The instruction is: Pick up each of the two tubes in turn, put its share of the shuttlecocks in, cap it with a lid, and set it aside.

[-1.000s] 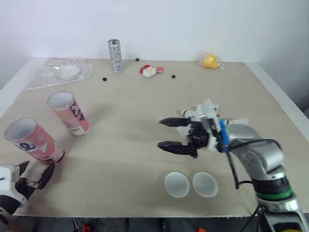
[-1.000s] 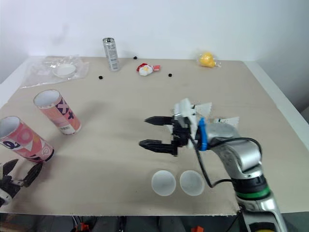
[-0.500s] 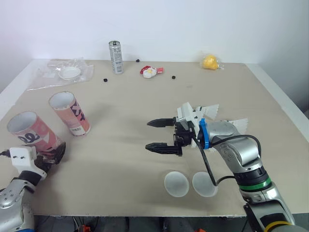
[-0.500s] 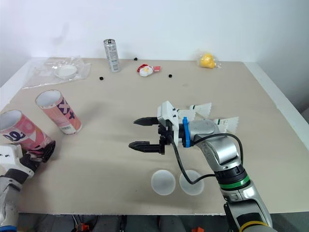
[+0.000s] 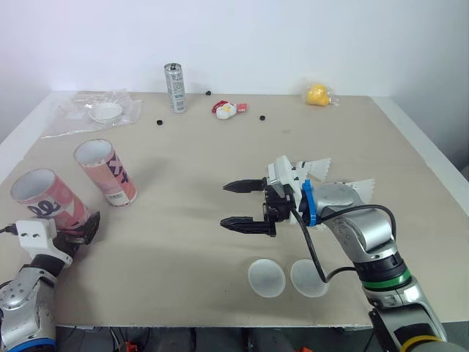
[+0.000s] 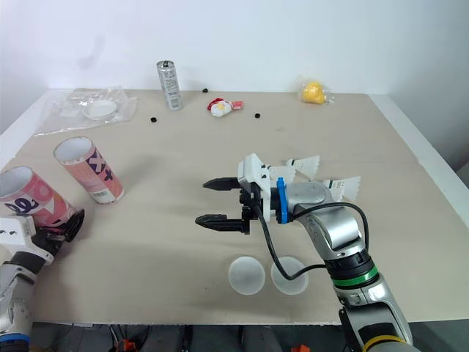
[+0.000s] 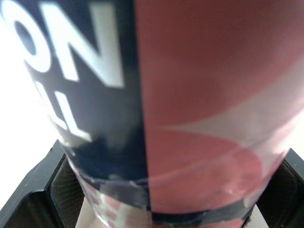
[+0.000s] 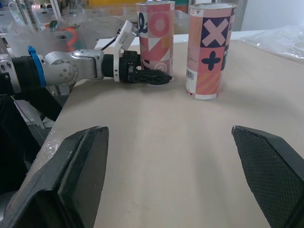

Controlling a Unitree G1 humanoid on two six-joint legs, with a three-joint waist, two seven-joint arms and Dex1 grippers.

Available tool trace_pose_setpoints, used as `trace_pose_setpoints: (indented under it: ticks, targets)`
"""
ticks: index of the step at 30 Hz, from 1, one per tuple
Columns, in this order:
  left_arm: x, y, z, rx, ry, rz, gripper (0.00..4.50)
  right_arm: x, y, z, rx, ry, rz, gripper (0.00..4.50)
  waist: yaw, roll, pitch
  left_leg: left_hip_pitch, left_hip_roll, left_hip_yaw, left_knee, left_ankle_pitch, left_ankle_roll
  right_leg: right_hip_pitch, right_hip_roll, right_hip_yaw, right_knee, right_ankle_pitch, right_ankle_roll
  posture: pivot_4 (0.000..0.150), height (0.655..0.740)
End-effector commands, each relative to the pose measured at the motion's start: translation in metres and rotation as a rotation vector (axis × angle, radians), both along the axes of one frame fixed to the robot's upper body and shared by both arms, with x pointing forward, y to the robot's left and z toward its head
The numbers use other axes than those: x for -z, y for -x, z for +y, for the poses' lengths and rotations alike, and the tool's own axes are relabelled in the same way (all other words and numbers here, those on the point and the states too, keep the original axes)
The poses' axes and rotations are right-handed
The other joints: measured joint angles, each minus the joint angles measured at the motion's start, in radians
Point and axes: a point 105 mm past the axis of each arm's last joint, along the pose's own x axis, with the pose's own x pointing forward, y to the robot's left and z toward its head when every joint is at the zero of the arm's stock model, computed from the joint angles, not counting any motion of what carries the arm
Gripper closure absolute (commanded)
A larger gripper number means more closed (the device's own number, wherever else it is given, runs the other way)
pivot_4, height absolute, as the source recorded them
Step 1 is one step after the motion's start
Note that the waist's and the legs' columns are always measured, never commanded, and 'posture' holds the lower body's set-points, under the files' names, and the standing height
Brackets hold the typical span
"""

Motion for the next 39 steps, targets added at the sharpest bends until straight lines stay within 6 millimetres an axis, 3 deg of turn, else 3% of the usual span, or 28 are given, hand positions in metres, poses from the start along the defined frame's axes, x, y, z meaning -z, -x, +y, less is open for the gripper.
trace_pose_setpoints:
  ticks: [1,2,9,13,19,22,31,34,39]
  targets:
    - [0.006,0.002,0.001,0.000,0.005,0.030,1.33,-0.012,0.000,0.001,-0.009,-0.020,-0.043,0.00,0.000,0.000,0.000,0.000,0.000,0.000,0.000,0.000,0.000,0.000,0.000,0.000,0.000,0.000,0.000,0.150,0.7400]
    - [0.007,0.001,0.002,-0.003,0.004,0.036,1.55,-0.012,0.000,0.001,-0.009,-0.020,-0.043,0.00,0.000,0.000,0.000,0.000,0.000,0.000,0.000,0.000,0.000,0.000,0.000,0.000,0.000,0.000,0.000,0.150,0.7400]
    - [0.008,0.002,0.003,-0.010,0.000,0.039,1.55,-0.011,0.001,0.000,-0.008,-0.015,-0.038,0.00,0.000,0.000,0.000,0.000,0.000,0.000,0.000,0.000,0.000,0.000,0.000,0.000,0.000,-0.001,0.000,0.150,0.7400]
    - [-0.004,0.018,-0.004,0.074,-0.085,0.070,1.55,-0.014,0.007,-0.008,0.034,-0.049,-0.033,0.00,-0.003,-0.001,0.000,-0.001,0.001,0.000,0.000,0.000,0.000,-0.001,0.000,0.000,0.000,-0.003,-0.001,0.150,0.7400]
    - [-0.021,0.075,-0.043,0.558,-0.420,0.406,1.55,-0.004,0.024,-0.047,0.216,-0.074,-0.036,0.00,-0.010,-0.003,-0.003,-0.002,0.003,0.001,-0.003,-0.009,-0.009,-0.003,-0.003,0.000,0.001,-0.010,-0.002,0.150,0.7400]
    - [-0.031,0.084,-0.055,0.746,-0.525,0.557,1.55,0.005,0.029,-0.064,0.304,-0.021,-0.057,0.00,-0.003,-0.001,-0.003,-0.002,0.001,0.001,-0.005,-0.009,-0.008,-0.004,-0.005,0.000,0.001,-0.016,-0.004,0.150,0.7400]
    - [-0.040,0.056,-0.058,1.017,-0.975,0.833,1.55,0.022,0.026,-0.090,0.660,0.016,-0.168,0.00,-0.006,0.003,0.001,-0.001,0.003,0.002,-0.006,-0.010,-0.009,-0.005,0.001,0.000,0.002,-0.020,-0.003,0.150,0.7400]
    - [-0.044,0.049,-0.064,1.058,-0.998,0.827,1.55,0.017,0.037,-0.096,0.695,-0.046,-0.137,0.00,-0.007,0.005,0.002,-0.001,0.001,0.003,-0.009,-0.010,-0.009,-0.005,0.001,0.001,0.002,-0.021,-0.001,0.150,0.7400]
    - [-0.050,0.047,-0.072,1.119,-1.018,0.835,1.55,0.014,0.057,-0.123,0.767,-0.047,-0.097,0.00,-0.005,0.007,0.003,-0.002,0.000,0.001,-0.010,-0.010,-0.009,-0.005,0.001,0.002,0.002,-0.022,0.006,0.150,0.7400]
